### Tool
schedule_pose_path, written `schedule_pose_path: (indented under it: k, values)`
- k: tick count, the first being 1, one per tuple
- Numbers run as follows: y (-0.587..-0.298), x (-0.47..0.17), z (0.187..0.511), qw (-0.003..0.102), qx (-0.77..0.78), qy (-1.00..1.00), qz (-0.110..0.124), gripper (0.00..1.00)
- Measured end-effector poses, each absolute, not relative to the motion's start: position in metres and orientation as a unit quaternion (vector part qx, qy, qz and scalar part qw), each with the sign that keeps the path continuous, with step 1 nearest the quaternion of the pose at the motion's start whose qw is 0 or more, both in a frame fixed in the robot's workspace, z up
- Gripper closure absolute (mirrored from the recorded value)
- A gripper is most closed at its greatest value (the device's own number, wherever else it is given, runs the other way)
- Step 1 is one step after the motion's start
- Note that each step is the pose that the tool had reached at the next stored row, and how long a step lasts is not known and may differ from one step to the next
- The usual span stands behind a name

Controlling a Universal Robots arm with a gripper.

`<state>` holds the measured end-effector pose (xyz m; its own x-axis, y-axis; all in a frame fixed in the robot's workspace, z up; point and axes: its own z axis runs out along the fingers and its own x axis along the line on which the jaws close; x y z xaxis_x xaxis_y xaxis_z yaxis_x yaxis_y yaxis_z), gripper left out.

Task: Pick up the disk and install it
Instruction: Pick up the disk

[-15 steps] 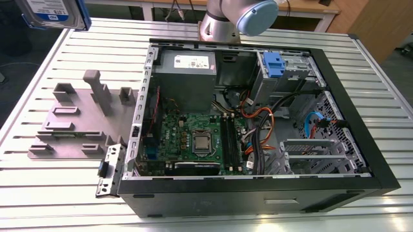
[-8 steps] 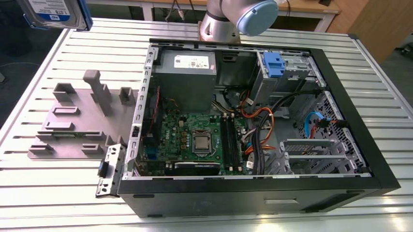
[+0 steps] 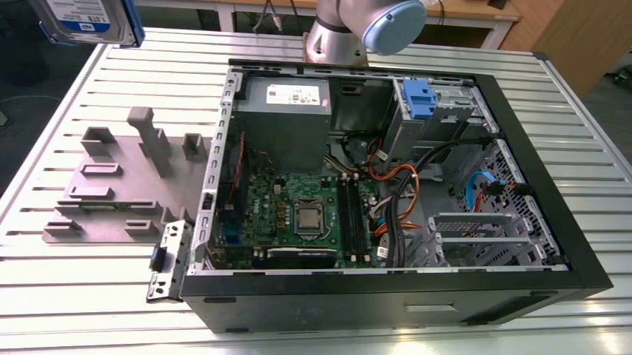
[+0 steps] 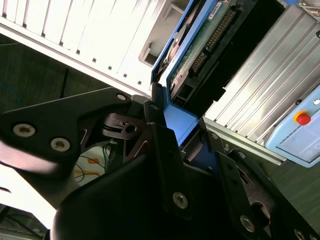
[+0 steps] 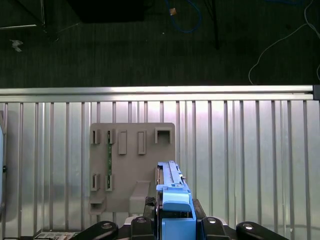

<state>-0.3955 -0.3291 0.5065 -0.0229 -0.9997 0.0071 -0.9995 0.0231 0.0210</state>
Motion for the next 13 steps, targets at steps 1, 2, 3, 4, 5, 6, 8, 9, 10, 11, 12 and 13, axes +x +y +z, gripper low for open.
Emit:
schedule_pose_path:
  k: [1,2,3,4,5,6,8,9,10,11,12,13]
  values:
    - [-0.3291,-0.3951,0.5065,0.01,0.699,-0.715,-0.005,0.64]
    - [-0.3291,-0.3946,0.5066,0.01,0.699,-0.715,-0.005,0.64]
    - [-0.3291,-0.3937,0.5065,0.01,0.699,-0.715,-0.005,0.64]
    - [-0.3291,-0.3928,0.5065,0.01,0.699,-0.715,-0.005,0.64]
    - [-0.3291,-0.3924,0.5065,0.01,0.699,-0.715,-0.005,0.64]
    - [-0.3291,-0.3919,0.5065,0.01,0.699,-0.715,-0.005,0.64]
    - [-0.3291,-0.391,0.5065,0.01,0.699,-0.715,-0.005,0.64]
    - [-0.3291,-0.3906,0.5065,0.01,0.699,-0.715,-0.005,0.64]
    - [-0.3291,-0.39,0.5066,0.01,0.699,-0.715,-0.005,0.64]
    - [-0.3291,-0.3896,0.5065,0.01,0.699,-0.715,-0.005,0.64]
    - [-0.3291,-0.3891,0.5065,0.01,0.699,-0.715,-0.005,0.64]
    - [-0.3291,-0.3886,0.5065,0.01,0.699,-0.715,-0.005,0.64]
